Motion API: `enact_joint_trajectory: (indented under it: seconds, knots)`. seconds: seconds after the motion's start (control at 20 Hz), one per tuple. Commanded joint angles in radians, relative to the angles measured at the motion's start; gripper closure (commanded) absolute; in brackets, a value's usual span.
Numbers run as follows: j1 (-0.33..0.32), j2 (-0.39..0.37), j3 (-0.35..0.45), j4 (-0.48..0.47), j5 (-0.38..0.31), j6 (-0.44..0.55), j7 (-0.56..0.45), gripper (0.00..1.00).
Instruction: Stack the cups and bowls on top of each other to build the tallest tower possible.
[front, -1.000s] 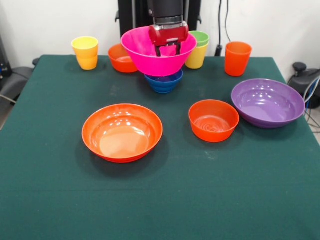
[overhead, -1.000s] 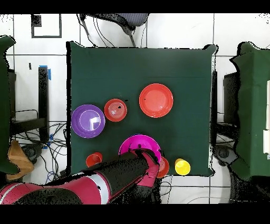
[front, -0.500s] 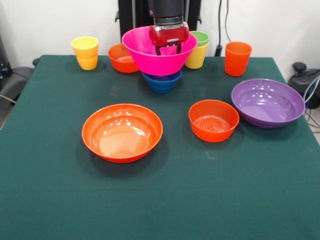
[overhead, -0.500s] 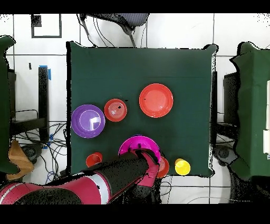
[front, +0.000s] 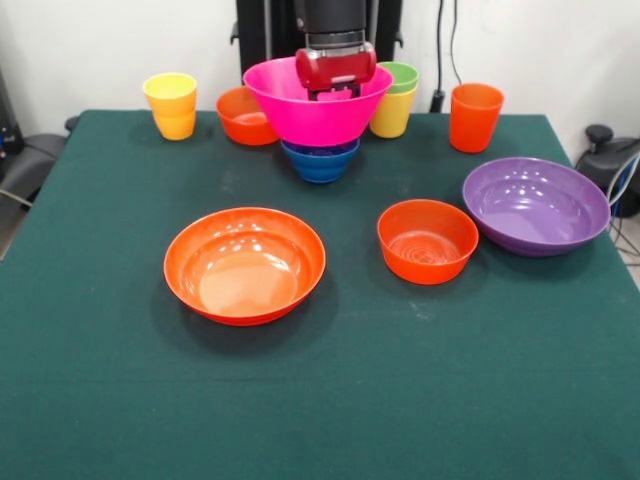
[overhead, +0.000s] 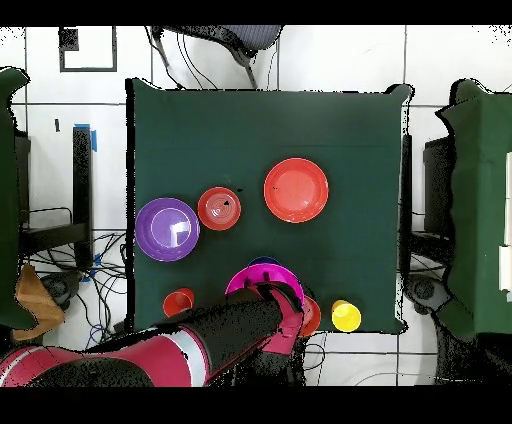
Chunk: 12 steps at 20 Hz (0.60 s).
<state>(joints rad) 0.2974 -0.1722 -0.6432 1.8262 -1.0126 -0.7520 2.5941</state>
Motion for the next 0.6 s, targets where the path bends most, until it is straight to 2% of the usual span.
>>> enact_joint_trajectory:
  seconds: [0.05, 0.25, 0.6]
  knots:
    - [0.000, -0.024, 0.051, -0.037, -0.005, -0.039, -0.237, 0.00]
    - [0.010, -0.046, 0.035, -0.045, -0.022, -0.029, -0.226, 0.00]
    - [0.014, -0.028, 0.019, -0.030, 0.071, -0.060, -0.300, 0.00]
